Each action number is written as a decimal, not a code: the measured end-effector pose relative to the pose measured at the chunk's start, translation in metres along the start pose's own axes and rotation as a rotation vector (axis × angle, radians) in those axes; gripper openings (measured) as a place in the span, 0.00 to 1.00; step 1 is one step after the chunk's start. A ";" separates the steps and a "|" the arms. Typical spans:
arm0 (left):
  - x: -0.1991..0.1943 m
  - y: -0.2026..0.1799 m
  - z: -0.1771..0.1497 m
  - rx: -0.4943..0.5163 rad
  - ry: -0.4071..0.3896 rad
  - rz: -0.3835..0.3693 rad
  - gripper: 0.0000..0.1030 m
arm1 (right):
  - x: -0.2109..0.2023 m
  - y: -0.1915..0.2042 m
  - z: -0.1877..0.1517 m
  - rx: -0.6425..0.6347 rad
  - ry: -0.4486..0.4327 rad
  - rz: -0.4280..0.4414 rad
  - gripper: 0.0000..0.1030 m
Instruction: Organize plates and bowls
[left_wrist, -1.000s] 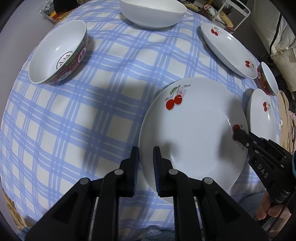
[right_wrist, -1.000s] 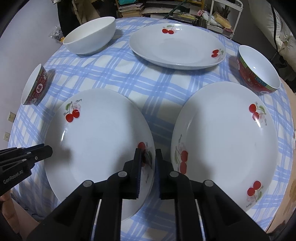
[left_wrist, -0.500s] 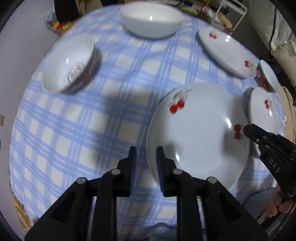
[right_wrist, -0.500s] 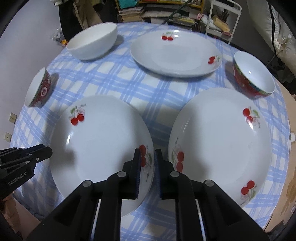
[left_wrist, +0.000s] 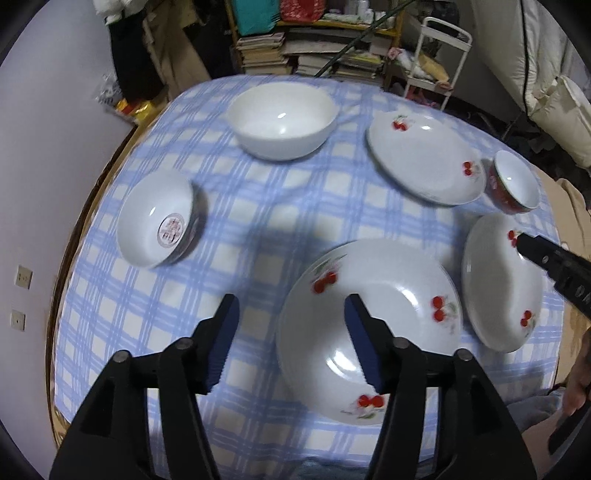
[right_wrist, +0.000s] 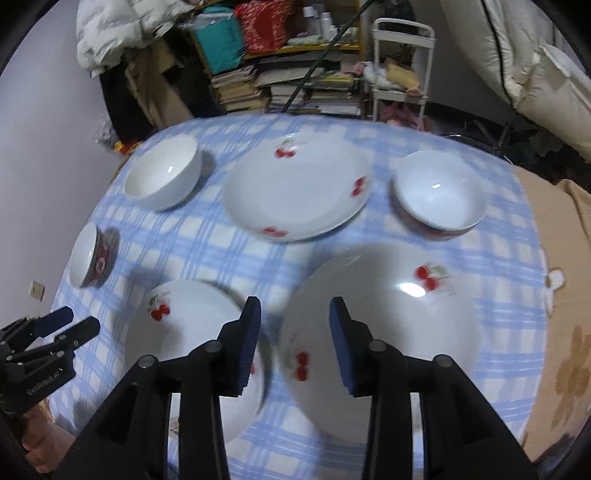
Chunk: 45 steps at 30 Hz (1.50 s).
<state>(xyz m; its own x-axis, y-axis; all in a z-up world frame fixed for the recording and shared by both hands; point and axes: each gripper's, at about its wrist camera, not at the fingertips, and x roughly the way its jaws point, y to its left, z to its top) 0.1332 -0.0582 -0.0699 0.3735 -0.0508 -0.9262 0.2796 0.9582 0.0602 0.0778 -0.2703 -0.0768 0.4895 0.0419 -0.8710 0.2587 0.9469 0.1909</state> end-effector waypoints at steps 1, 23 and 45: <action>-0.001 -0.004 0.003 0.010 -0.004 -0.002 0.57 | -0.005 -0.007 0.003 0.019 -0.013 -0.004 0.57; 0.009 -0.122 0.042 0.194 -0.002 -0.084 0.78 | -0.020 -0.123 0.009 0.141 -0.006 -0.080 0.93; 0.086 -0.168 0.037 0.196 0.210 -0.195 0.70 | 0.056 -0.159 -0.009 0.231 0.275 -0.028 0.49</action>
<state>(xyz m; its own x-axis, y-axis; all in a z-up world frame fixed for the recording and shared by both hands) 0.1515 -0.2340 -0.1457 0.1124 -0.1489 -0.9824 0.4997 0.8631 -0.0736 0.0566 -0.4159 -0.1604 0.2450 0.1311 -0.9606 0.4652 0.8534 0.2352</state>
